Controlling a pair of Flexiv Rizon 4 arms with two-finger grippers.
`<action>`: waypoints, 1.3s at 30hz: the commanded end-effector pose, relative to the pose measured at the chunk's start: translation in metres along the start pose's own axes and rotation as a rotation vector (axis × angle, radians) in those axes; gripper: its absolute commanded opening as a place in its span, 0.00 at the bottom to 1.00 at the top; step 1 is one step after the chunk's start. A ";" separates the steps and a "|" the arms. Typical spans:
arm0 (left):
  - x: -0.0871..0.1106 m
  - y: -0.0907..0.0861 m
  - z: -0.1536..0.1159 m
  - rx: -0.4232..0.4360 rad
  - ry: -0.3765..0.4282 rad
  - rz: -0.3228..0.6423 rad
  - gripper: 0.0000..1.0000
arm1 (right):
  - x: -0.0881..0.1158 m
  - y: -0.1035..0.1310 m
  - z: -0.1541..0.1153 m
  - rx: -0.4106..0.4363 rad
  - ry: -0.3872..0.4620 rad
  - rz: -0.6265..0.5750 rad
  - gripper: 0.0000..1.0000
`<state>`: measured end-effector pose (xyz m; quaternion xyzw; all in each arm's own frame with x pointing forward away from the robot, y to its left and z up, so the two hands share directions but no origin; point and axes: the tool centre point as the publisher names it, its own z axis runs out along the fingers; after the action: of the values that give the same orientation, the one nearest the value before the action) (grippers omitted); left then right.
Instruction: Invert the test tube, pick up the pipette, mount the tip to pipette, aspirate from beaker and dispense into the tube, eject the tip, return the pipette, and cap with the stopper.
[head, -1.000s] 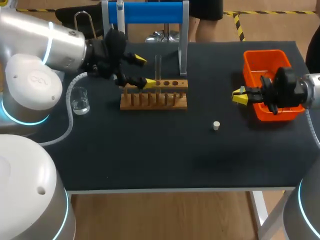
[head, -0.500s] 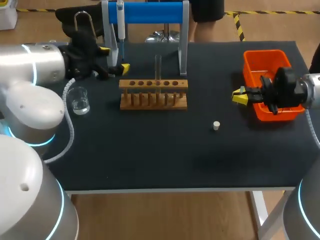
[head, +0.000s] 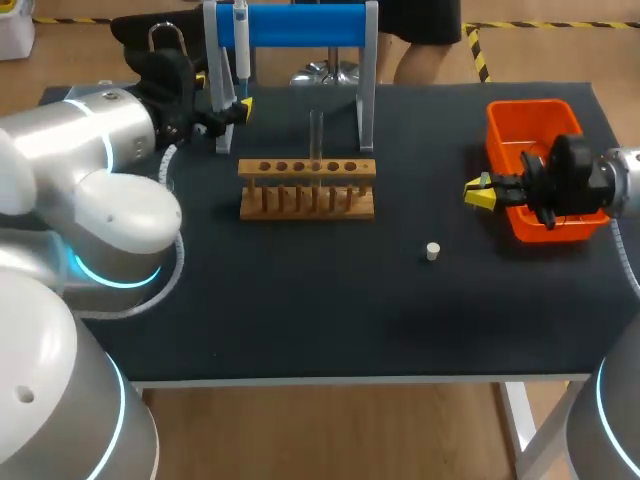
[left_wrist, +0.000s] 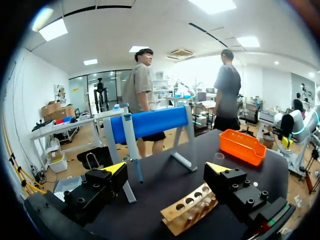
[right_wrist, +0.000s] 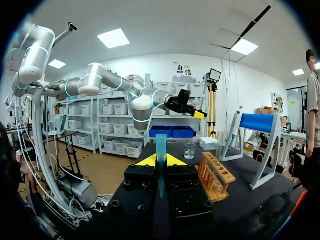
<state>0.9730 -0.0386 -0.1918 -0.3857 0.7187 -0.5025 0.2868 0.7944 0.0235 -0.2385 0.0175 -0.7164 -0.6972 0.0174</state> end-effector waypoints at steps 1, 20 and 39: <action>-0.002 -0.008 0.025 -0.012 -0.142 -0.014 1.00 | 0.001 0.001 0.000 0.003 -0.003 0.000 0.00; -0.043 -0.027 0.070 0.056 -0.275 -0.086 1.00 | 0.001 0.001 0.000 0.003 -0.003 0.000 0.00; -0.059 -0.035 0.109 0.082 -0.248 -0.114 1.00 | 0.001 0.001 0.000 0.003 -0.003 0.000 0.00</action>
<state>1.0931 -0.0499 -0.1889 -0.4756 0.6355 -0.4907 0.3593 0.7943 0.0235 -0.2385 0.0175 -0.7165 -0.6972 0.0173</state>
